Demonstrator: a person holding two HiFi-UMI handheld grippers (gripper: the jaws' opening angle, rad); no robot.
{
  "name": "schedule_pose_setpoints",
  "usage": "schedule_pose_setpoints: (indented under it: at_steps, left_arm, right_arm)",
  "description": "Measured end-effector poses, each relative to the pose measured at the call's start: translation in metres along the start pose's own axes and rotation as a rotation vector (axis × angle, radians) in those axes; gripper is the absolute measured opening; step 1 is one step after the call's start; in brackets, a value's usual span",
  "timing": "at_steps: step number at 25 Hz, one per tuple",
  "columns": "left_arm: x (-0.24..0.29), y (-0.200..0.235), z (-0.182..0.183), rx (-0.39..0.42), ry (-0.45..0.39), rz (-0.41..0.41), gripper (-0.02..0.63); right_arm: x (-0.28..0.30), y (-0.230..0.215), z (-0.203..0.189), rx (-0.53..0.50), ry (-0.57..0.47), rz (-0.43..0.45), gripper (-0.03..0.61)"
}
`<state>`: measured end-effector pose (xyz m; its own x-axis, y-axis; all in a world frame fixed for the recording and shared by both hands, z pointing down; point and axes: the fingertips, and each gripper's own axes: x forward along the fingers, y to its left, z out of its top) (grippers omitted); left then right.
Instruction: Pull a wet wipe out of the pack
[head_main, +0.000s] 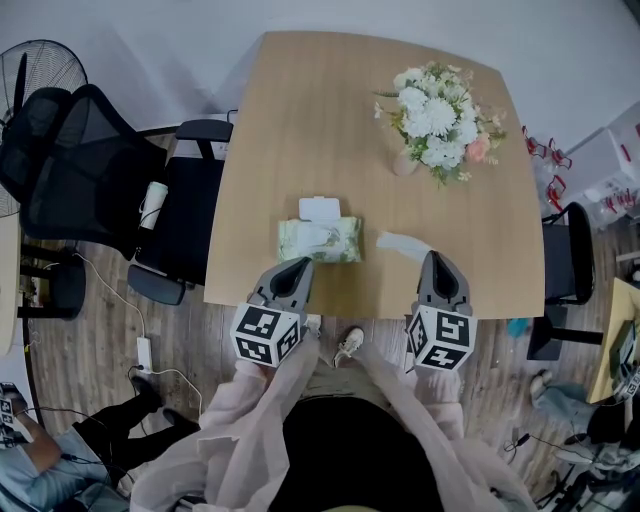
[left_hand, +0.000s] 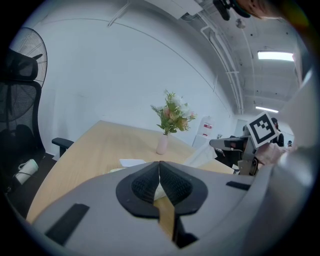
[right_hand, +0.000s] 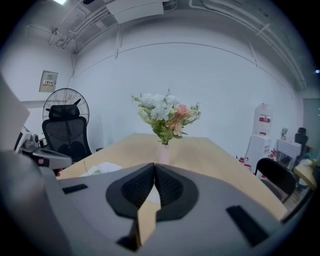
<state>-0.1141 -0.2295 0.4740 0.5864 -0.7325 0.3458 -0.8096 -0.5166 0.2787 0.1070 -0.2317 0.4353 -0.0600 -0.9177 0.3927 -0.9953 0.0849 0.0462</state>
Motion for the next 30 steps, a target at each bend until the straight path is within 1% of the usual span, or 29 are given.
schedule_pose_setpoints:
  at_steps: [7,15,23,30]
  left_arm:
    - [0.002,-0.001,0.007,0.007,-0.012,-0.006,0.014]
    - [0.003,0.002,0.019,0.031,-0.038,0.009,0.014]
    - [-0.001,0.016,0.042,0.085,-0.103,0.079,0.013]
    - [-0.006,0.024,0.053,0.089,-0.138,0.104,0.013]
  right_arm:
    - [0.0,-0.002,0.001,0.037,-0.029,-0.02,0.012]
    - [0.004,0.011,0.003,0.053,-0.037,0.037,0.011]
    - [0.002,0.025,0.014,0.042,-0.059,0.091,0.011]
    - [0.001,0.028,0.02,0.025,-0.069,0.116,0.011]
